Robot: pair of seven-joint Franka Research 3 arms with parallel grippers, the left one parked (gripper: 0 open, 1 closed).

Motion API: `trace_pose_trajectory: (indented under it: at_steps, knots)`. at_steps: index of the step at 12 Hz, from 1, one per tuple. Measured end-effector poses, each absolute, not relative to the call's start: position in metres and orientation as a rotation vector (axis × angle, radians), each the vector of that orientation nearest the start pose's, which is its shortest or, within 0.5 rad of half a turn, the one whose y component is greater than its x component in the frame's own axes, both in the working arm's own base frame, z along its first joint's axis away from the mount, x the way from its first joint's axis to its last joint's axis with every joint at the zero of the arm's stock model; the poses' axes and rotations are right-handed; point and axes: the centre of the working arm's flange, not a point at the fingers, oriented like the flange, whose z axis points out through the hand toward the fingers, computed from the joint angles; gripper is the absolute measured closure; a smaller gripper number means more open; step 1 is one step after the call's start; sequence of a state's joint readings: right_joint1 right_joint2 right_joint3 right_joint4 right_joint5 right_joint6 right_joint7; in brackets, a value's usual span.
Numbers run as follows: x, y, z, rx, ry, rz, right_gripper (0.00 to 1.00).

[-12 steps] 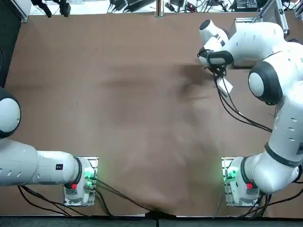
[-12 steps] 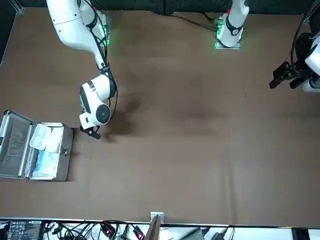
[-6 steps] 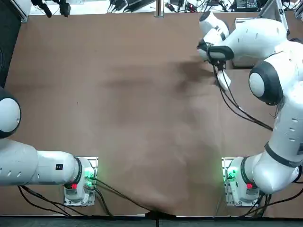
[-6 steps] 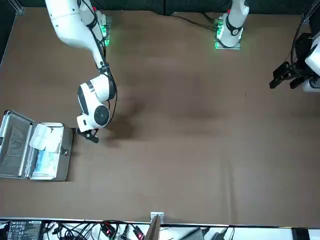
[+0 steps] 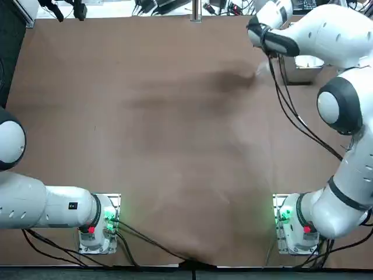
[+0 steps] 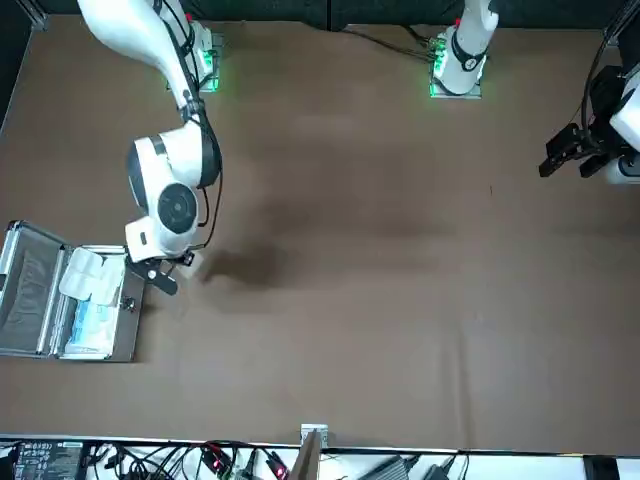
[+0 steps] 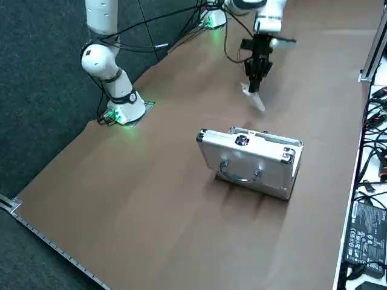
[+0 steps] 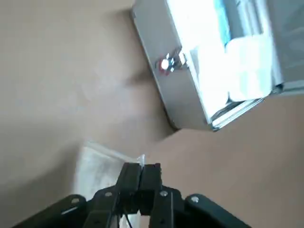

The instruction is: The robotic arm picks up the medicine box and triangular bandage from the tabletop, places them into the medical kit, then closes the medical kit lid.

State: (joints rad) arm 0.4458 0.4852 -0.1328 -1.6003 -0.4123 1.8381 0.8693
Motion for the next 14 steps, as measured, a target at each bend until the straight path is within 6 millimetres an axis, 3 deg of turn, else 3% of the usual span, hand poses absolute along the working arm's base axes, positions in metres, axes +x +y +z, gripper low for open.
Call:
trace_pose_trajectory:
  at_steps: [2, 4, 6, 7, 8, 11, 14]
  knots:
    - [0.639, 0.176, 0.371, 2.601, -0.494, 0.086, 0.99]
    - [0.652, 0.154, 0.398, 2.618, -0.431, 0.086, 0.99]
    - [0.669, 0.119, 0.425, 2.641, -0.347, 0.09, 0.99]
    - [0.683, 0.081, 0.451, 2.659, -0.267, 0.101, 0.99]
    - [0.689, 0.066, 0.462, 2.665, -0.223, 0.106, 0.99]
    - [0.706, 0.04, 0.475, 2.63, -0.079, 0.119, 0.99]
    - [0.723, 0.031, 0.464, 2.56, 0.045, 0.137, 0.99]
